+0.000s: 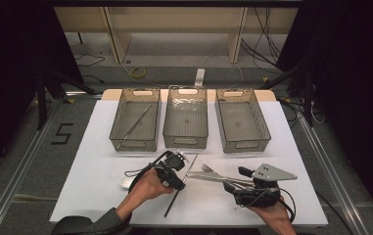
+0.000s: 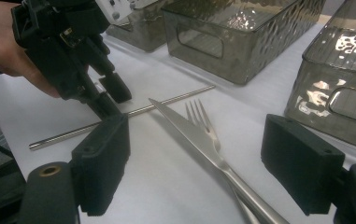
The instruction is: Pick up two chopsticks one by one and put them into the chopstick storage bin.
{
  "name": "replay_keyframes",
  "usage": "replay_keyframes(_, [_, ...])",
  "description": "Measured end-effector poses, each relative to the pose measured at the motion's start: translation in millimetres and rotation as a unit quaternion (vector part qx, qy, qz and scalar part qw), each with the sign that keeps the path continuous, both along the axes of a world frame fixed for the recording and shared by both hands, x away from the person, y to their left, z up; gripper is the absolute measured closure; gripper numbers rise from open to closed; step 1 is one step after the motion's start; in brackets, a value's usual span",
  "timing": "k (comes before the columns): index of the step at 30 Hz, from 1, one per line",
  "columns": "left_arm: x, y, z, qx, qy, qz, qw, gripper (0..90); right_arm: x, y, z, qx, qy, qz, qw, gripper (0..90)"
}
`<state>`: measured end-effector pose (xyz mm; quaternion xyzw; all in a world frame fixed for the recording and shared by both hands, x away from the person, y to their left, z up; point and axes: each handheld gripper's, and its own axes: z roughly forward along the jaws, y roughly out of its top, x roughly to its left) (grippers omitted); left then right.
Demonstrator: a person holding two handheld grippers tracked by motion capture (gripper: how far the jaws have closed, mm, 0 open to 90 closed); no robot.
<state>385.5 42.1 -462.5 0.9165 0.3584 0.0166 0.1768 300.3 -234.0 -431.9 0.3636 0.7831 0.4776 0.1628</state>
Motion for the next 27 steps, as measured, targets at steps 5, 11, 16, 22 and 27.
replay_keyframes(5, [-1.1, -0.4, -0.2, 0.013, -0.015, -0.005, 0.9998, 59.2, 0.3, 0.2, -0.1, -0.002, 0.001, 0.000, 1.0000, 24.9])
replay_keyframes(11, [-0.3, 1.4, -0.4, 0.018, -0.021, -0.010, 0.9996, 67.0, 0.1, 0.4, -0.3, -0.003, 0.000, 0.000, 1.0000, 24.9])
replay_keyframes(16, [1.0, 3.4, -0.7, 0.019, -0.024, -0.010, 0.9995, 74.1, 0.1, 0.3, -0.6, -0.005, 0.002, -0.001, 1.0000, 24.9])
replay_keyframes(22, [3.6, 5.8, -1.0, 0.009, -0.016, -0.006, 0.9998, 77.4, 0.0, 0.8, -0.9, -0.006, 0.001, -0.001, 1.0000, 24.9])
replay_keyframes(27, [3.8, 6.1, -0.9, 0.008, -0.016, -0.006, 0.9998, 78.2, 0.1, 0.8, -1.0, -0.007, 0.002, -0.001, 1.0000, 24.9])
